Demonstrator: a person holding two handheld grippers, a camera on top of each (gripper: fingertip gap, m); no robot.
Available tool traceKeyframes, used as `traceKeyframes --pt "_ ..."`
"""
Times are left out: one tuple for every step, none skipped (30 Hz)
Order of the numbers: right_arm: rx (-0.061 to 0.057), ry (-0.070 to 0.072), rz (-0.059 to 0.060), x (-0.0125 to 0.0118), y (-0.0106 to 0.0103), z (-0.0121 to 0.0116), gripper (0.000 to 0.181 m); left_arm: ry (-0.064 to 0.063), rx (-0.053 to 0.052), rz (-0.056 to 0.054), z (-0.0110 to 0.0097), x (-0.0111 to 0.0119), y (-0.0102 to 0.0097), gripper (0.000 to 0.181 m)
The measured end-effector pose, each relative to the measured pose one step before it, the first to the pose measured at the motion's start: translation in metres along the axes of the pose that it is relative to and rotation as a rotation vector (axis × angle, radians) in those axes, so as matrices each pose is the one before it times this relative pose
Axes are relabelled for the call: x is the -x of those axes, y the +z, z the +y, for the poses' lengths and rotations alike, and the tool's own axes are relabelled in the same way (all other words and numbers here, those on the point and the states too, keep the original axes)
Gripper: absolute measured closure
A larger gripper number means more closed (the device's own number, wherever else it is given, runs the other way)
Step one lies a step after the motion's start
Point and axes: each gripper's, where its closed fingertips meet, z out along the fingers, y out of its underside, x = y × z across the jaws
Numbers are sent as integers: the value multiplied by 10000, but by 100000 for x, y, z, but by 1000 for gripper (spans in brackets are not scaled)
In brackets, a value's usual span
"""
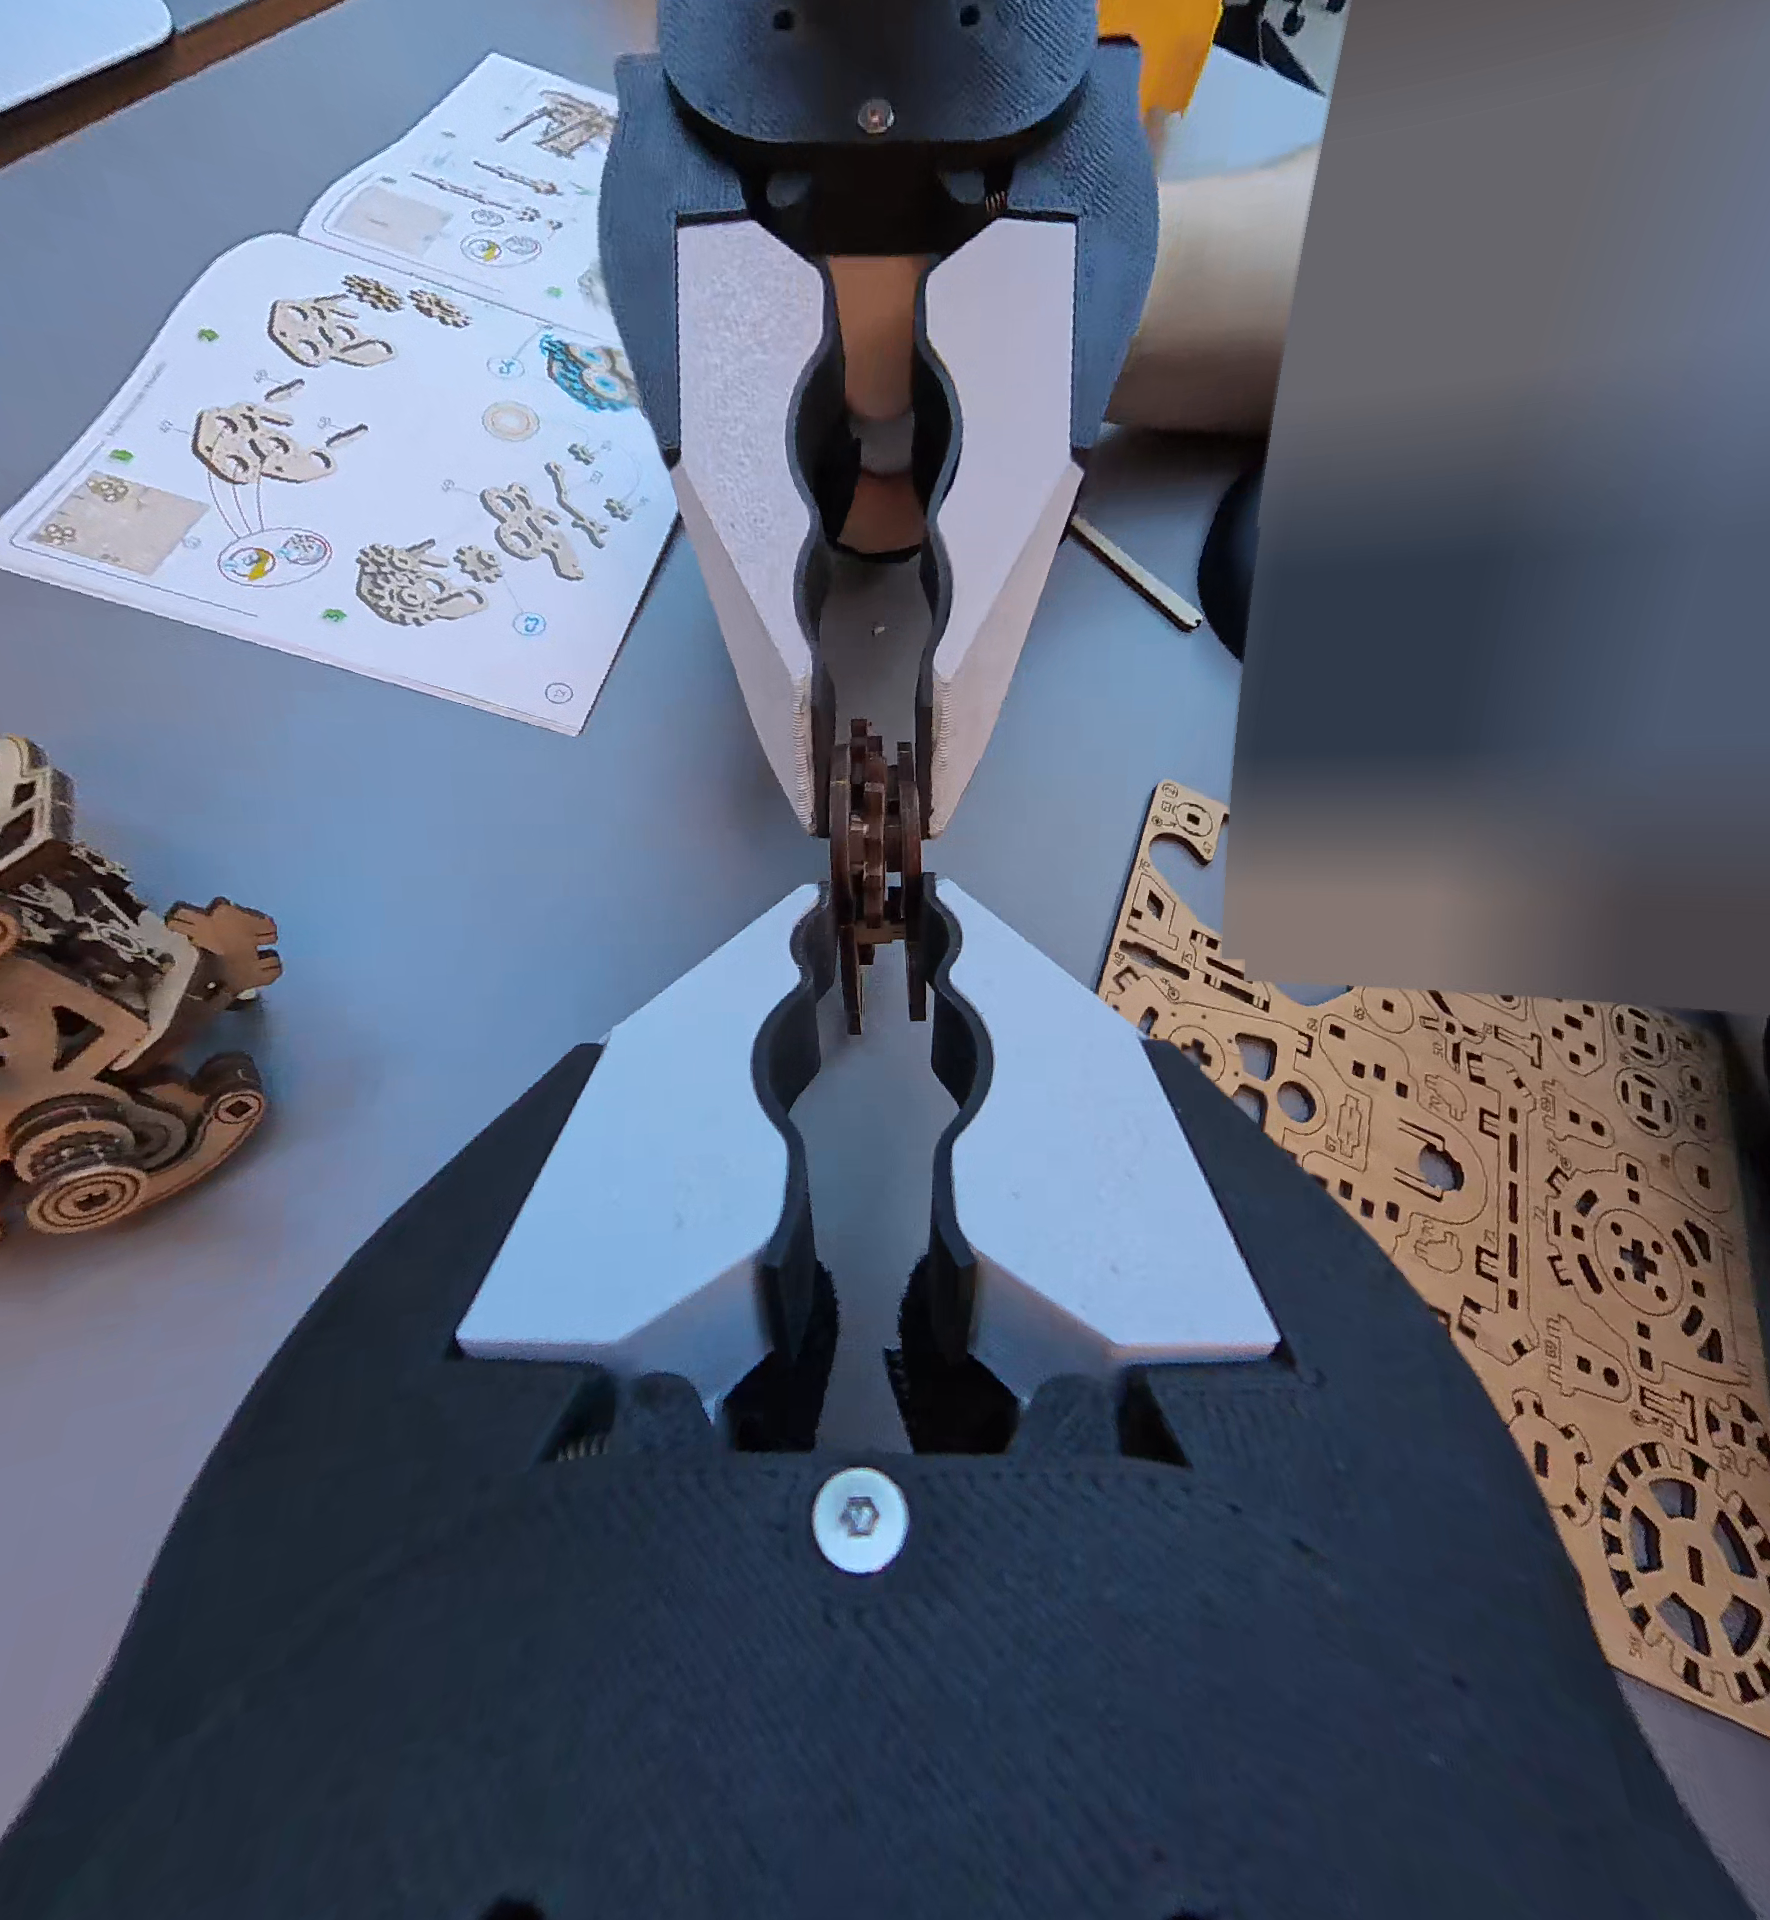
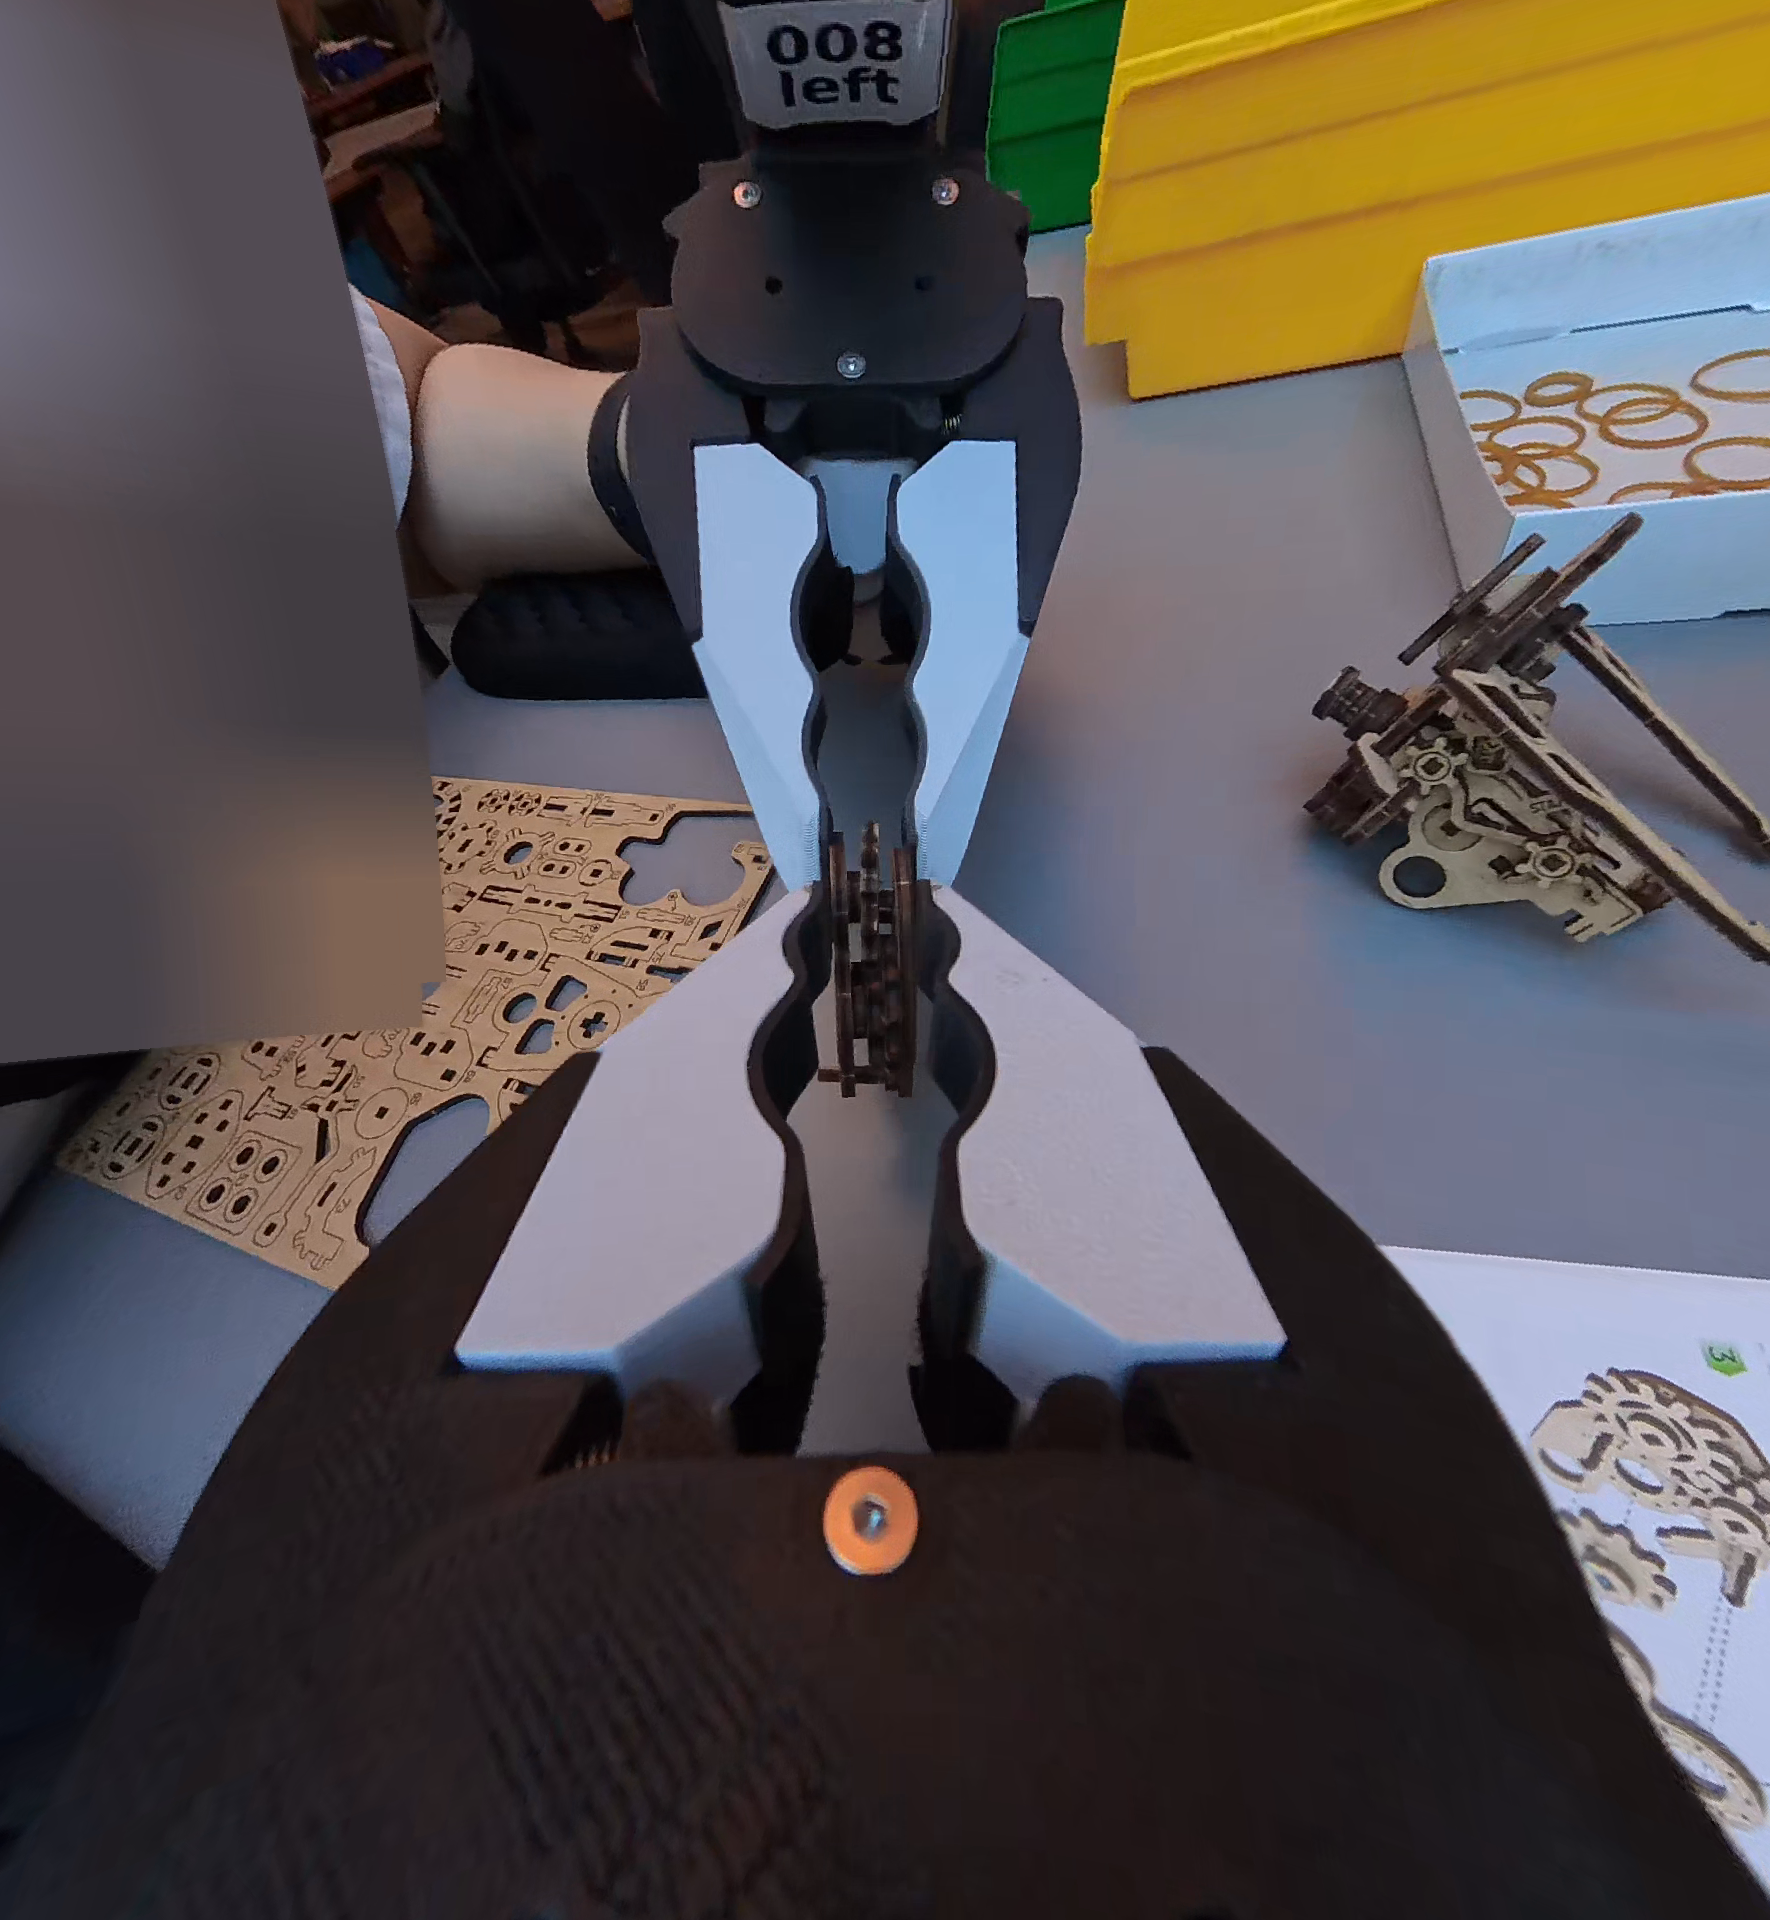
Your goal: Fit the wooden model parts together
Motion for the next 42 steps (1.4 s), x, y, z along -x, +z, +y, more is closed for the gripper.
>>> traceKeyframes --pt "-98 190 -3 -102 -62 -90 168 -131 -157 4 -195 87 -125 168" --pt "-137 431 -83 -136 -35 -75 168 -224 -142 60 -183 83 -134 168" --pt "-184 605 -162 -158 -40 -54 168 -274 -131 104 -154 81 -152 167" --pt "-199 711 -197 -178 -68 -77 168 -285 -88 128 -62 85 -149 167" --pt "-233 672 -191 -195 -117 -130 168 -319 -122 111 -122 116 -158 168" --pt "-185 615 -261 -54 -122 -122 168 -330 -178 127 -219 64 -157 168" --pt "-146 539 -225 -25 -112 -159 168 -316 -205 172 -268 -8 -155 168" --pt "-173 377 -161 -10 -73 -221 168 -301 -223 146 -289 11 -126 168" --pt "-87 246 -133 24 -30 -108 168 -277 -201 149 -249 3 -108 168" --pt "-15 174 -97 3 -22 -16 168 -278 -135 174 -130 -30 -68 168" --pt "4 183 -42 -105 5 19 168 -264 -72 138 -47 27 -12 168" --pt "-40 170 -2 -145 -8 -14 168 -224 -49 62 1 114 9 168" --pt "-46 117 0 -128 -3 -16 168 -184 -67 28 -8 130 30 168" --pt "27 132 25 -148 32 83 168 -193 -29 36 42 121 17 168" --pt "34 153 24 -146 49 73 168 -253 8 36 91 133 11 168" --pt "24 126 -74 11 36 56 168 -284 -7 94 67 72 -5 168" --pt "27 106 -148 96 39 50 168 -272 6 190 73 -85 7 169" --pt "53 138 -68 -33 15 74 168 -253 31 167 88 -75 21 168" --pt "31 77 -105 40 -23 19 168 -210 -5 79 54 46 33 168" --pt "-12 21 -35 -32 -41 -23 168 -216 -8 101 47 33 9 168" --pt "3 -130 12 -27 -92 -40 167 -255 7 139 84 3 -7 168" --pt "-7 -463 105 -39 -198 -140 166 -254 0 126 63 28 -16 168" --pt "-83 -814 115 152 -296 -307 159 -227 21 73 96 94 -26 168" --pt "-86 -1034 189 189 -340 -351 155 -194 38 -24 110 231 -39 168" --pt "120 -1205 218 195 -337 -70 155 -122 54 -66 126 239 -18 168" --pt "178 -1275 189 250 -287 46 153 -95 112 -8 192 106 23 168" --pt "76 -1167 308 86 -197 -10 153 -95 140 45 216 5 70 168" --pt "203 -1014 387 -147 -93 208 154 -109 166 64 274 -4 104 168" --pt "274 -713 220 -6 29 326 155 -117 231 127 385 -71 150 168" --pt "229 -384 -102 405 157 294 156 -126 229 167 360 -134 192 168" --pt "285 -164 -244 495 217 374 156 -116 180 172 300 -142 196 168" --pt "232 -104 -162 334 257 308 155 -85 143 136 236 -103 197 169" --pt "214 -191 -172 404 236 239 155 -46 186 58 313 -18 186 169" --pt "216 -220 -105 337 226 241 155 -4 173 3 272 48 171 169" --pt "229 -162 0 158 217 268 156 26 107 27 163 -36 130 169" --pt "210 -143 -58 209 223 246 156 27 75 45 98 -92 100 168" --pt "198 -170 -155 378 211 213 156 57 65 31 81 -87 73 168" --pt "171 -134 -137 351 228 168 157 59 68 24 80 -56 57 168" --pt "141 -42 -114 293 232 113 157 47 90 36 120 -70 66 168" --pt "139 -12 -100 221 198 131 157 55 155 12 218 -18 108 169" --pt "92 -28 -22 107 141 87 158 41 140 -37 203 50 144 169" --pt "62 -1 -123 246 74 48 165 25 94 -40 135 59 98 169"
